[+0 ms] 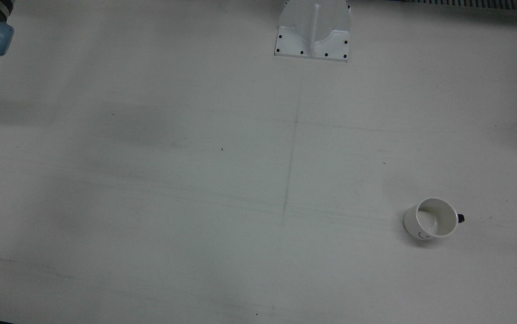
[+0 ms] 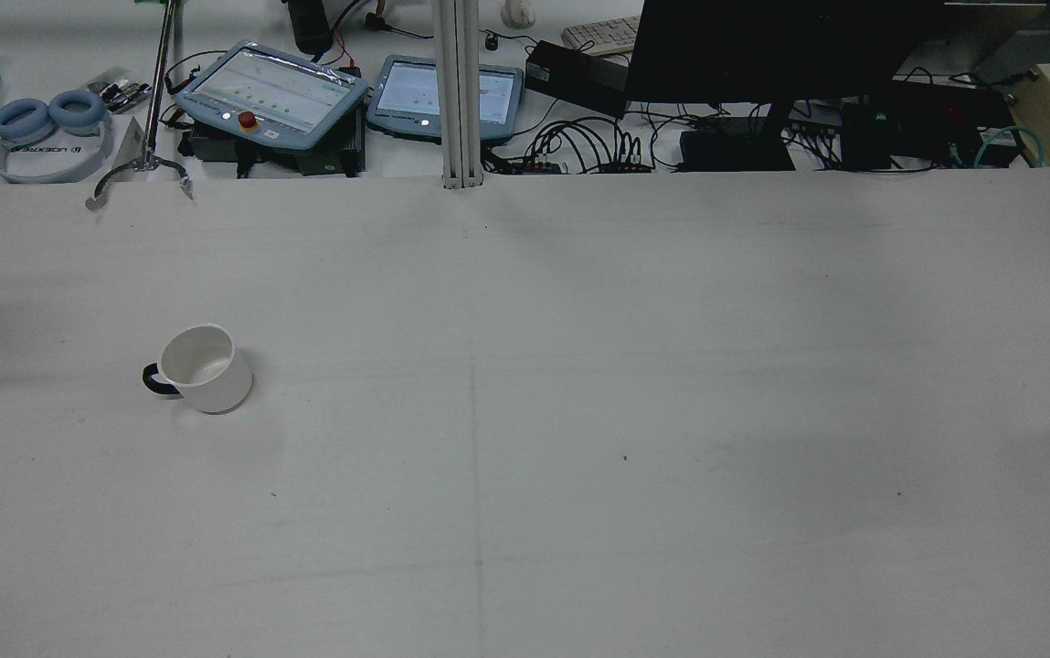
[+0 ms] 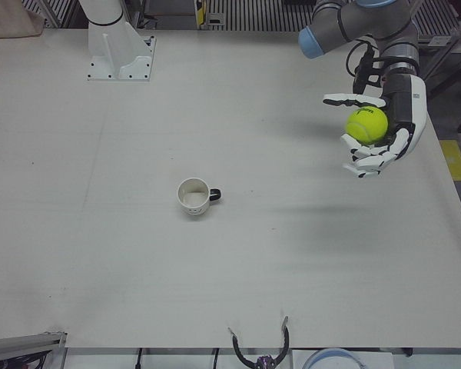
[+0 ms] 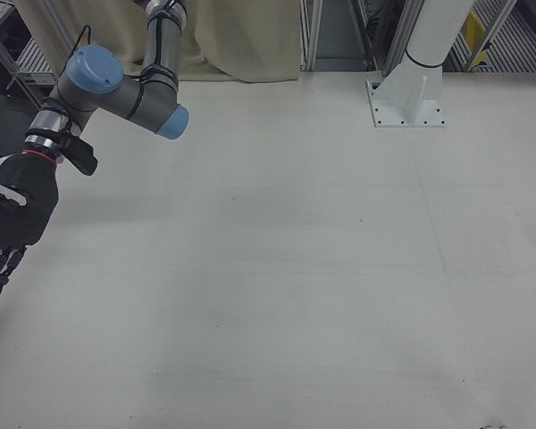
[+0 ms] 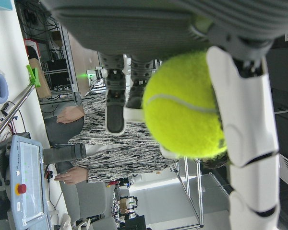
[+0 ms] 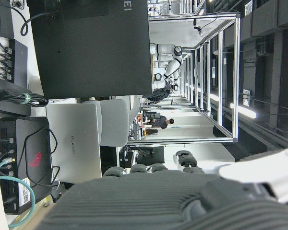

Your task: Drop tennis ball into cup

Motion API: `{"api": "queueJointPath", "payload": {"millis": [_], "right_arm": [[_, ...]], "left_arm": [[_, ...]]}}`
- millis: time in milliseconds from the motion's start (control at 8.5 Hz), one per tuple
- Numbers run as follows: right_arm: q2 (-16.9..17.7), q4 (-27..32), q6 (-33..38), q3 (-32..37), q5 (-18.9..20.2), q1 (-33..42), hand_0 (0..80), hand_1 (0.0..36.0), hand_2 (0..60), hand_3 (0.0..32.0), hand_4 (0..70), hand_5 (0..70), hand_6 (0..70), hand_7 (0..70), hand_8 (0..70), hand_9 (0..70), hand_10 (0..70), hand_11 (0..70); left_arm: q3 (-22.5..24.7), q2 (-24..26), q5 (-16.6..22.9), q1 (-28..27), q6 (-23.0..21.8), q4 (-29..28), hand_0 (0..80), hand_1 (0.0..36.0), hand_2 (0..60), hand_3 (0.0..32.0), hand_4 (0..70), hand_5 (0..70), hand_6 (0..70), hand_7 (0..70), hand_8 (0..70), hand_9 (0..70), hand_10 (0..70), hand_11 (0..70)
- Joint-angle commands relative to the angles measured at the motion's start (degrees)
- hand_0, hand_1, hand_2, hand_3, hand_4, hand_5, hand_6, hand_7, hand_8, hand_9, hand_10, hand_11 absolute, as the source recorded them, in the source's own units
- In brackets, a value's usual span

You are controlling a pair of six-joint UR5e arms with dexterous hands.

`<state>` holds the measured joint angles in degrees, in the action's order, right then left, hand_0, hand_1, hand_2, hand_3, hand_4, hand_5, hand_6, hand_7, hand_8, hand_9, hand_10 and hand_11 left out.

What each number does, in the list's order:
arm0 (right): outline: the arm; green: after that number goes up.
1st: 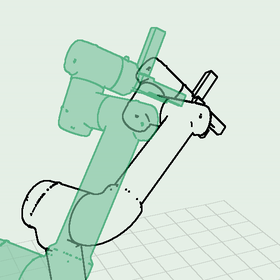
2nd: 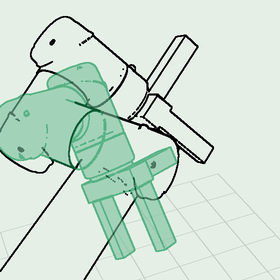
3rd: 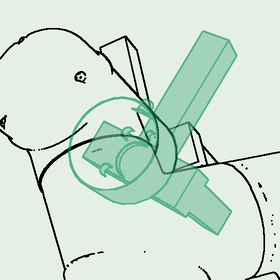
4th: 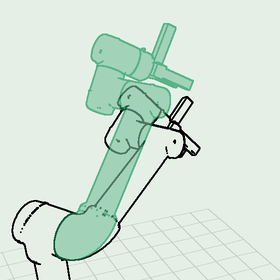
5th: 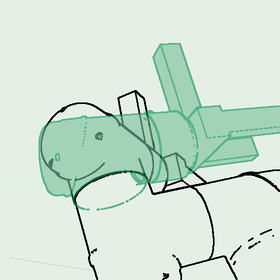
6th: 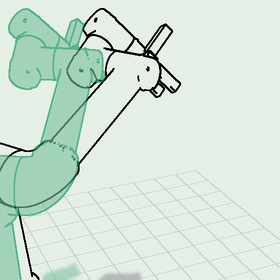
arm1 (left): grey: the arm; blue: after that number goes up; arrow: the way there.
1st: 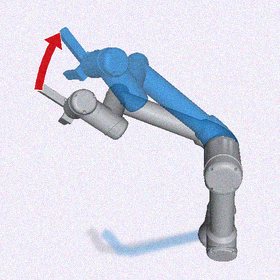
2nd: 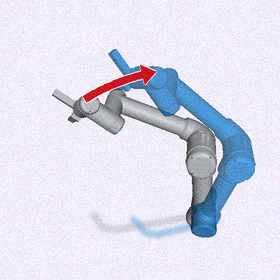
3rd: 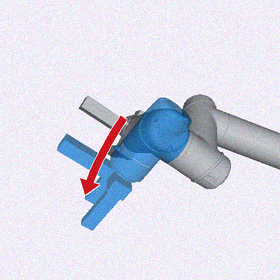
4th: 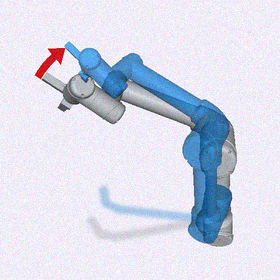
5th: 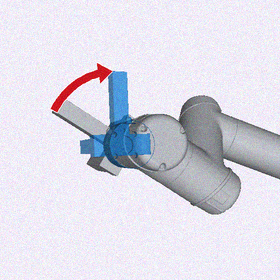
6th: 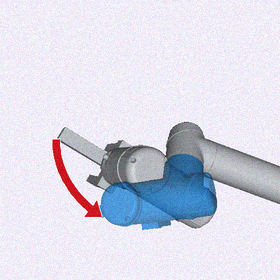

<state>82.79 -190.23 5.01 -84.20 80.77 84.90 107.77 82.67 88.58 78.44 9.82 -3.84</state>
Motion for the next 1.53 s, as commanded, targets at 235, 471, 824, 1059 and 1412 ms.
{"api": "queueJointPath", "payload": {"millis": [235,471,824,1059,1412], "right_arm": [[0.0,0.0,0.0,0.0,0.0,0.0,0.0,0.0,0.0,0.0,0.0,0.0,0.0,0.0,0.0,0.0,0.0,0.0],[0.0,0.0,0.0,0.0,0.0,0.0,0.0,0.0,0.0,0.0,0.0,0.0,0.0,0.0,0.0,0.0,0.0,0.0],[0.0,-0.1,0.0,0.0,0.0,0.0,0.0,0.0,0.0,0.0,0.0,0.0,0.0,0.0,0.0,0.0,0.0,0.0],[0.0,0.0,0.0,0.0,0.0,0.0,0.0,0.0,0.0,0.0,0.0,0.0,0.0,0.0,0.0,0.0,0.0,0.0],[0.0,0.0,0.0,0.0,0.0,0.0,0.0,0.0,0.0,0.0,0.0,0.0,0.0,0.0,0.0,0.0,0.0,0.0]], "left_arm": [[3.2,9.6,-7.4,-24.7,3.4,9.3,54.6,12.7,9.5,0.0,21.3,25.1,70.0,70.0,52.8,68.6,29.1,43.0],[1.4,12.2,-9.1,-28.7,5.1,10.1,53.6,11.4,10.3,0.0,22.1,25.5,70.0,70.0,52.6,68.5,28.9,42.6],[-3.2,12.4,-9.7,-30.7,4.8,7.7,53.2,11.3,9.0,0.0,21.6,24.2,70.0,70.0,52.2,68.0,28.8,42.5],[-3.7,12.5,-9.4,-31.7,5.1,6.4,51.5,11.9,13.3,0.0,19.3,21.6,70.0,70.0,42.6,53.9,22.1,33.2],[-5.7,13.7,-9.0,-34.0,4.5,6.1,49.1,14.8,14.9,0.0,12.3,11.8,37.9,10.9,12.3,8.1,6.5,10.8]]}}
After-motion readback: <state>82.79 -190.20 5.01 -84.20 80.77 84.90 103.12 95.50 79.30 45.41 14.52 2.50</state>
